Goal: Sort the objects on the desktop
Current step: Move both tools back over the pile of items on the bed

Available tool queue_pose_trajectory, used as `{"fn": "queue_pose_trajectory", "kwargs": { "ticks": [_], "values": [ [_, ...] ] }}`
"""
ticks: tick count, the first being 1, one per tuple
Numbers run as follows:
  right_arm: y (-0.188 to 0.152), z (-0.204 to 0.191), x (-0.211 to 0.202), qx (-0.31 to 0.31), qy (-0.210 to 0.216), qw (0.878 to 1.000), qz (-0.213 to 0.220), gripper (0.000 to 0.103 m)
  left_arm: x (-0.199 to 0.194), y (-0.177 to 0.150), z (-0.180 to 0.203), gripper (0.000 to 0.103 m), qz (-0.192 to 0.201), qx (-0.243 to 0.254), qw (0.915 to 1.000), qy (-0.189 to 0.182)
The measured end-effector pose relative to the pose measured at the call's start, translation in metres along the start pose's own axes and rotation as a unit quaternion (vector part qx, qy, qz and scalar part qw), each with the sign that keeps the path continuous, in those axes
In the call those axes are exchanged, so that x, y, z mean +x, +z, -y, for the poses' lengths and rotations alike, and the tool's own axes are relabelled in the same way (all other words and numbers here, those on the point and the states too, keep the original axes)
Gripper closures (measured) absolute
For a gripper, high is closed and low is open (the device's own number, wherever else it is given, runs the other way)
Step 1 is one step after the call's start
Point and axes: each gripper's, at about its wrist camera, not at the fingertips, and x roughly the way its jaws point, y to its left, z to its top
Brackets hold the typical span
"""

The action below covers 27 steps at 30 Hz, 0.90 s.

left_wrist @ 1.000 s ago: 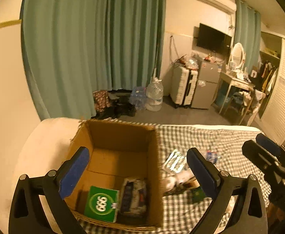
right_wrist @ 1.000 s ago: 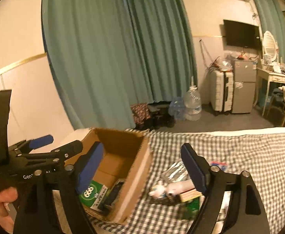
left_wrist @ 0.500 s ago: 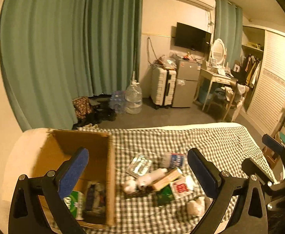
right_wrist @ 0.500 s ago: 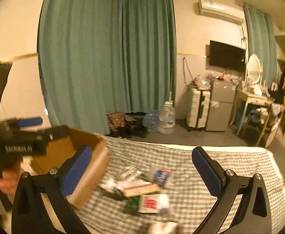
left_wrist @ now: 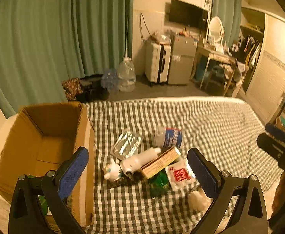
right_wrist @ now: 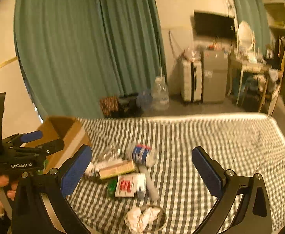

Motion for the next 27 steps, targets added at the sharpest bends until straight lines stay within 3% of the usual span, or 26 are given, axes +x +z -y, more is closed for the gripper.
{"fn": "queue_pose_trajectory", "kwargs": {
  "ticks": [7,10,13,17,19,21,27],
  "values": [
    [-0.015,0.015,0.036,-0.019,-0.026,0.998,-0.061,0.000,0.037,-0.024,0.015,0.000,-0.064,0.020,0.9977,-0.012],
    [-0.024,0.026,0.048,-0.009,-0.013,0.996,-0.083,0.000,0.052,-0.040,0.026,0.000,-0.096,0.034,0.9946,-0.016],
    [-0.029,0.032,0.062,-0.001,-0.002,0.993,-0.115,0.001,0.068,-0.051,0.038,0.000,-0.128,0.061,0.9899,0.004],
    [-0.046,0.024,0.081,-0.051,0.001,0.988,-0.143,0.002,0.084,-0.064,0.044,0.003,-0.154,0.079,0.9849,0.006],
    [-0.058,0.021,0.094,-0.074,0.003,0.982,-0.173,0.008,0.096,-0.074,0.044,0.005,-0.174,0.087,0.9809,0.011],
    [-0.071,0.023,0.106,-0.089,0.004,0.974,-0.206,0.021,0.107,-0.083,0.045,0.008,-0.190,0.095,0.9771,0.016],
    [-0.088,0.026,0.126,-0.092,0.022,0.966,-0.242,0.028,0.124,-0.091,0.044,0.013,-0.205,0.080,0.9753,0.023]
  ]
}}
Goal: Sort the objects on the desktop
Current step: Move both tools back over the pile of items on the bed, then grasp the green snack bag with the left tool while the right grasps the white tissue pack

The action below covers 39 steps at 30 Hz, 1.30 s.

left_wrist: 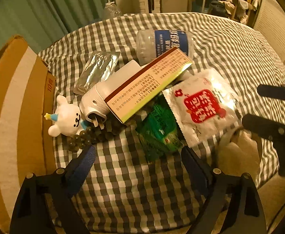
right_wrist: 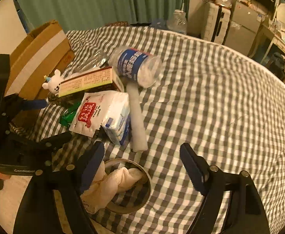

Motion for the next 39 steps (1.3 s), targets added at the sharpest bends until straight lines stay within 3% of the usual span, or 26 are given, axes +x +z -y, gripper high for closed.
{"fn": "queue_pose_trajectory", "kwargs": {
  "ticks": [5,10,14,16,18,20,22,24,31,39],
  "values": [
    [0.003,0.000,0.010,0.001,0.004,1.000,-0.004,0.029,0.012,-0.003,-0.006,0.023,-0.014,-0.018,0.9997,-0.006],
    [0.004,-0.008,0.026,-0.010,0.008,1.000,-0.020,0.039,0.020,-0.006,-0.006,0.029,-0.024,-0.025,0.9993,-0.017],
    [0.011,-0.013,0.031,-0.012,-0.004,1.000,-0.011,0.041,0.025,-0.003,-0.008,0.031,-0.026,-0.034,0.9987,-0.026],
    [0.015,-0.015,0.035,-0.010,-0.012,1.000,-0.007,0.048,0.029,-0.001,-0.010,0.033,-0.030,-0.038,0.9985,-0.025],
    [0.019,-0.018,0.040,-0.012,-0.018,1.000,-0.004,0.066,0.030,-0.003,-0.011,0.042,-0.030,-0.043,0.9981,-0.033],
    [0.021,-0.022,0.044,-0.015,-0.023,1.000,-0.002,0.073,0.028,-0.004,-0.010,0.052,-0.028,-0.041,0.9980,-0.038],
    [0.021,-0.022,0.046,-0.012,-0.019,1.000,-0.001,0.077,0.026,-0.005,-0.007,0.070,-0.027,-0.034,0.9984,-0.037],
    [0.021,-0.021,0.046,-0.007,-0.013,1.000,-0.001,0.079,0.026,-0.005,-0.005,0.076,-0.027,-0.029,0.9985,-0.039],
    [0.023,-0.015,0.033,0.021,-0.007,1.000,0.018,0.083,0.014,0.003,-0.005,0.078,-0.013,-0.033,0.9982,-0.049],
    [0.024,-0.011,0.008,0.057,-0.017,0.997,0.046,0.083,-0.021,0.013,-0.005,0.079,0.036,-0.037,0.9967,-0.062]
  ]
}}
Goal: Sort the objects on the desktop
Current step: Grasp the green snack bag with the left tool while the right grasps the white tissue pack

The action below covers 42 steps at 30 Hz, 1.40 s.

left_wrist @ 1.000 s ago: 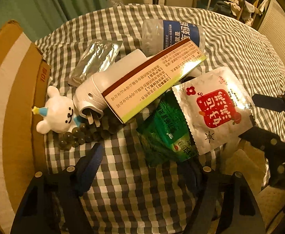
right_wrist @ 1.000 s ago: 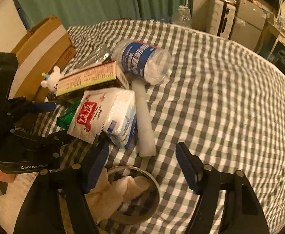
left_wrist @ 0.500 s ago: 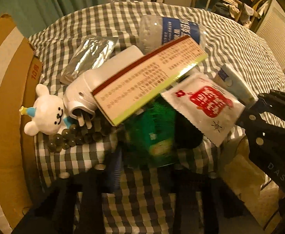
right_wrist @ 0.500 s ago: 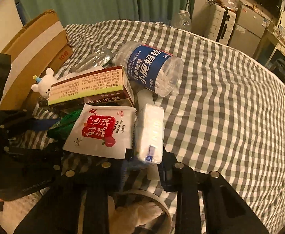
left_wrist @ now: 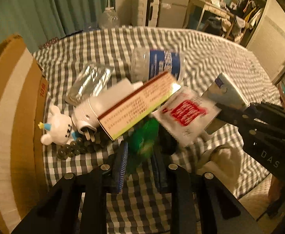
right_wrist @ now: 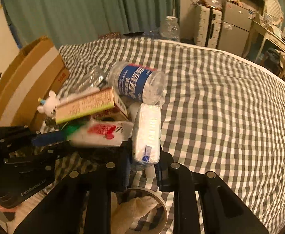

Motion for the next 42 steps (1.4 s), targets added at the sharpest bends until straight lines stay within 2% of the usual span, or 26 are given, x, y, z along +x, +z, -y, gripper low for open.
{"fn": "queue_pose_trajectory", "kwargs": {
  "ticks": [10,13,15,18,21,23,25,30,33,36,38,40,41,42],
  "values": [
    [0.004,-0.010,-0.043,0.022,-0.009,0.998,0.050,0.083,-0.025,0.008,-0.005,0.087,0.032,-0.006,0.9994,-0.014],
    [0.006,-0.015,-0.056,0.017,-0.015,0.998,0.065,0.083,-0.028,0.004,-0.010,0.090,0.028,-0.010,0.9992,-0.025],
    [0.007,-0.018,-0.067,0.017,-0.019,0.996,0.081,0.084,-0.022,0.001,-0.011,0.090,0.011,-0.003,0.9993,-0.036],
    [0.009,-0.018,-0.088,0.024,-0.019,0.993,0.113,0.083,-0.014,-0.008,-0.009,0.088,0.002,0.009,0.9996,-0.025],
    [0.011,-0.019,-0.108,0.033,-0.011,0.989,0.147,0.083,0.002,-0.009,-0.004,0.079,-0.012,0.016,0.9996,-0.019],
    [0.012,-0.018,-0.116,0.040,-0.004,0.986,0.162,0.083,0.013,-0.008,-0.004,0.066,-0.020,0.018,0.9996,-0.012],
    [0.012,-0.015,-0.120,0.045,0.001,0.984,0.170,0.083,0.020,-0.009,-0.004,0.048,-0.019,0.018,0.9996,-0.007],
    [0.016,-0.013,-0.117,0.058,0.019,0.983,0.175,0.083,0.041,-0.006,-0.015,0.044,-0.040,-0.002,0.9990,-0.021],
    [0.016,-0.010,-0.113,0.061,0.029,0.983,0.168,0.083,0.052,-0.007,-0.020,0.042,-0.059,-0.017,0.9980,-0.016],
    [0.016,-0.012,-0.113,0.058,0.033,0.984,0.167,0.083,0.053,-0.008,-0.026,0.037,-0.052,-0.031,0.9980,-0.019],
    [0.017,-0.014,-0.115,0.058,0.035,0.983,0.171,0.083,0.061,-0.010,-0.029,0.038,-0.064,-0.034,0.9971,-0.023],
    [0.016,-0.015,-0.117,0.056,0.035,0.983,0.174,0.083,0.066,-0.012,-0.031,0.056,-0.075,-0.038,0.9960,-0.033],
    [0.016,-0.016,-0.118,0.056,0.033,0.982,0.176,0.083,0.064,-0.012,-0.029,0.058,-0.071,-0.034,0.9964,-0.031],
    [0.016,-0.016,-0.118,0.056,0.032,0.982,0.177,0.083,0.062,-0.011,-0.028,0.069,-0.069,-0.031,0.9968,-0.026]
  ]
}}
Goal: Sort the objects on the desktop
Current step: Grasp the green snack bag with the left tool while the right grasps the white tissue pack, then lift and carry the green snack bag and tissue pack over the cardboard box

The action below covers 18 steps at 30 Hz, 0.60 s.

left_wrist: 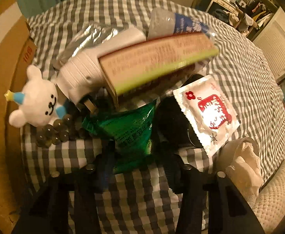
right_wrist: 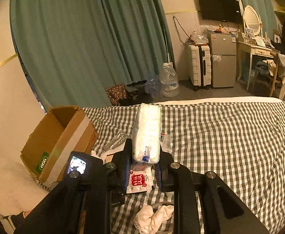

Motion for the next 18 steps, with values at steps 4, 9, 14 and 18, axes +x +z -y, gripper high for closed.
{"fn": "queue_pose_trajectory", "kwargs": {
  "ticks": [4,9,14,18],
  "values": [
    [0.001,-0.002,-0.003,0.002,-0.004,1.000,0.005,0.083,-0.011,-0.002,0.004,0.070,0.010,0.006,0.9998,0.016],
    [0.002,-0.005,-0.012,0.004,-0.010,1.000,0.023,0.083,-0.047,0.003,0.012,0.070,0.048,0.008,0.9984,0.027],
    [0.006,-0.011,-0.025,0.001,-0.021,0.999,0.045,0.083,-0.099,0.005,0.008,0.070,0.110,0.005,0.9938,0.016],
    [0.010,-0.017,-0.037,-0.003,-0.031,0.998,0.061,0.083,-0.141,0.003,0.009,0.069,0.162,0.005,0.9866,0.023]
  ]
}}
